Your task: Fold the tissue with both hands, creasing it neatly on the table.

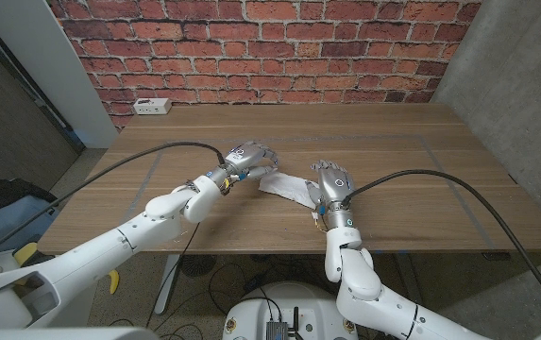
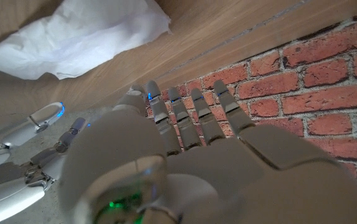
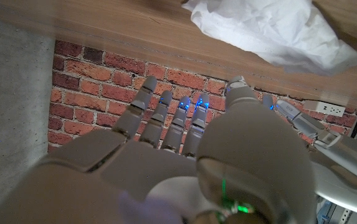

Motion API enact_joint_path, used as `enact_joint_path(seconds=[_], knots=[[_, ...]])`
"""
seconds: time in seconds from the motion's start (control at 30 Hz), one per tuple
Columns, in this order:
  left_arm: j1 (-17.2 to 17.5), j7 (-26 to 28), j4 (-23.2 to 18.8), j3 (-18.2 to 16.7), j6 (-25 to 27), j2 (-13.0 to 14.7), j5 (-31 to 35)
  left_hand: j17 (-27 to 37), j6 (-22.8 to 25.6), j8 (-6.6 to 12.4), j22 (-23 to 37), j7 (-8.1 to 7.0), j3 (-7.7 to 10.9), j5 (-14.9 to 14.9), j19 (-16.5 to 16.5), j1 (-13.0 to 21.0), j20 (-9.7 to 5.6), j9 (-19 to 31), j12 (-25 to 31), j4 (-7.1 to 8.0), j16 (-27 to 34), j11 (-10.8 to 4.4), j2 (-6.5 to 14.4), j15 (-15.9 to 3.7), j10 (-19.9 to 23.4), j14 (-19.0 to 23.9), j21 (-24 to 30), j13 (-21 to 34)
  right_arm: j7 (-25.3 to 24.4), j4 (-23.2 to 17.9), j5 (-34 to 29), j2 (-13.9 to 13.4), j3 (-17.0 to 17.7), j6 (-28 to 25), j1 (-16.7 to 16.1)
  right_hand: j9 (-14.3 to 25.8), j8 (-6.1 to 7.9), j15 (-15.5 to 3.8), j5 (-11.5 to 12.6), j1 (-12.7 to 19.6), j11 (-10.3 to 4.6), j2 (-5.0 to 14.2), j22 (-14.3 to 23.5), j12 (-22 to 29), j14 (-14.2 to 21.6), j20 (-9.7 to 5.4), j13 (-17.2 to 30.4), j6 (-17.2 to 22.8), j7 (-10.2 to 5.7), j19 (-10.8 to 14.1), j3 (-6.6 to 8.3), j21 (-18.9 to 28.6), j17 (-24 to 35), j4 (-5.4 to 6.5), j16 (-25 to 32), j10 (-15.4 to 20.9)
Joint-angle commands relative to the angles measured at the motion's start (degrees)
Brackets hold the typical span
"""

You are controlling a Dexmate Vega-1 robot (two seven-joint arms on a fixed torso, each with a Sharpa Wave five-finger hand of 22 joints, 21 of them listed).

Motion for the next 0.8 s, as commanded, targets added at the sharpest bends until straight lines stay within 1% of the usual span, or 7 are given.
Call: enact_joint_path(seconds=[0.03, 0.1, 0.27, 0.33, 0.43, 0.6, 0.8], knots=[[-1.74, -11.04, 4.09, -2.1, -13.18, 1.07, -14.26, 0.04, -0.12, -0.98, 0.13, 1.12, 0.26, -0.05, -1.05, -2.51, 0.35, -0.04, -0.28, 1.8, 0.21, 0.49, 0.15, -3.52, 0.43, 1.2, -0.27, -0.08, 4.21, -5.63, 3.97, -4.47, 1.71, 4.85, -1.68, 0.03, -0.21, -4.38, -0.42, -2.28, 1.44, -0.46, 0.15, 0.32, 0.01, 0.84, -0.1, 0.05, 0.75, -0.24, -0.69, -0.34, 0.13, 1.02, -0.14, 0.42], [-1.7, -12.27, 4.14, -2.37, -13.57, 1.2, -14.72, -0.01, -0.28, -1.34, 0.15, 1.51, 0.3, -0.05, -1.18, -3.37, 0.45, -0.04, -0.41, 2.4, 0.29, 0.91, 0.17, -3.26, 0.44, 1.65, -0.26, -0.11, 5.8, -6.65, 4.84, -5.38, 2.03, 5.66, -1.84, 0.01, -0.56, -3.66, -0.54, -3.64, 1.97, -0.85, 0.16, 0.32, 0.02, 1.12, -0.15, -0.75, 1.29, -0.44, -1.25, -0.46, 0.16, 1.56, -0.22, 0.5], [-1.5, -16.05, 3.98, -2.97, -13.74, 1.68, -16.46, -0.27, -0.71, -2.74, 0.11, 1.46, -0.31, 0.21, -1.75, -7.55, 0.57, -0.15, -0.61, 4.94, 0.3, 0.32, -0.7, -2.75, 1.71, 3.1, -0.29, -0.32, 11.24, -9.23, 4.01, -7.08, 1.24, 4.5, -1.65, -0.02, -1.06, -3.03, -0.59, -4.78, 2.75, -1.91, 0.14, 0.44, -0.11, 1.51, -0.26, -2.29, 1.02, -1.05, -1.96, -0.78, -0.05, 1.71, -0.55, 1.03], [-1.34, -16.47, 3.95, -3.2, -13.66, 1.65, -16.39, -0.37, -0.8, -3.26, 0.01, 1.47, -0.92, 0.42, -2.32, -9.73, 0.57, -0.2, -1.0, 6.17, -0.12, -0.03, -1.15, -2.71, 1.73, 2.67, -0.49, -0.45, 12.38, -9.61, 3.7, -7.32, 1.09, 4.31, -1.57, -0.04, -1.19, -2.81, -0.49, -4.92, 2.14, -2.53, 0.11, 0.16, -0.82, 1.64, -0.37, -2.96, 0.65, -1.47, -2.18, -1.01, -0.34, 1.49, -1.11, 0.53], [-0.96, -16.99, 3.47, -3.52, -13.27, 1.96, -15.87, -0.56, -1.06, -3.94, -0.23, 1.38, -1.6, 0.79, -3.02, -12.15, 0.09, -0.27, -1.8, 7.31, -1.04, -0.38, -1.8, -2.77, 1.24, 0.84, -0.83, -0.66, 14.74, -10.59, 3.04, -8.01, 0.66, 3.8, -1.59, -0.06, -1.41, -2.33, -0.41, -5.42, 2.78, -3.06, 0.07, -0.13, -1.69, 1.74, -0.52, -4.09, 0.52, -1.92, -2.5, -1.26, -0.62, 1.48, -1.73, 0.02], [-0.46, -17.43, 2.89, -3.91, -12.89, 2.26, -14.99, -0.77, 1.55, -3.7, -0.68, 2.55, -2.01, 1.38, -3.01, -14.59, -0.25, -0.32, -1.67, 8.05, -0.67, -0.47, -2.26, -2.88, 4.01, 2.05, -1.02, -0.89, 17.9, -11.04, 1.22, -8.05, -0.14, 2.08, -1.33, -0.07, -1.21, -2.71, -0.26, -5.41, 1.59, -4.07, 0.03, -0.29, -2.24, 1.98, -0.67, -4.22, 0.45, -2.23, -2.84, -1.46, -1.01, 1.04, -2.27, -0.21], [0.25, -17.9, 1.81, -4.36, -11.7, 2.64, -14.1, -0.81, 3.23, -3.7, -0.96, 3.19, -1.62, 1.74, -2.44, -15.61, -0.4, -0.32, -1.83, 8.12, -0.34, -0.09, -1.92, -3.0, 5.55, 4.09, -0.94, -0.95, 23.16, -10.19, -3.57, -7.21, -2.76, -1.44, 0.36, -0.09, -0.5, -2.93, 0.46, -3.25, 0.08, -4.31, -0.02, -0.42, -2.62, 2.17, -0.89, -2.9, -0.03, -2.33, -2.1, -1.64, -1.61, -0.58, -2.88, -0.27]])
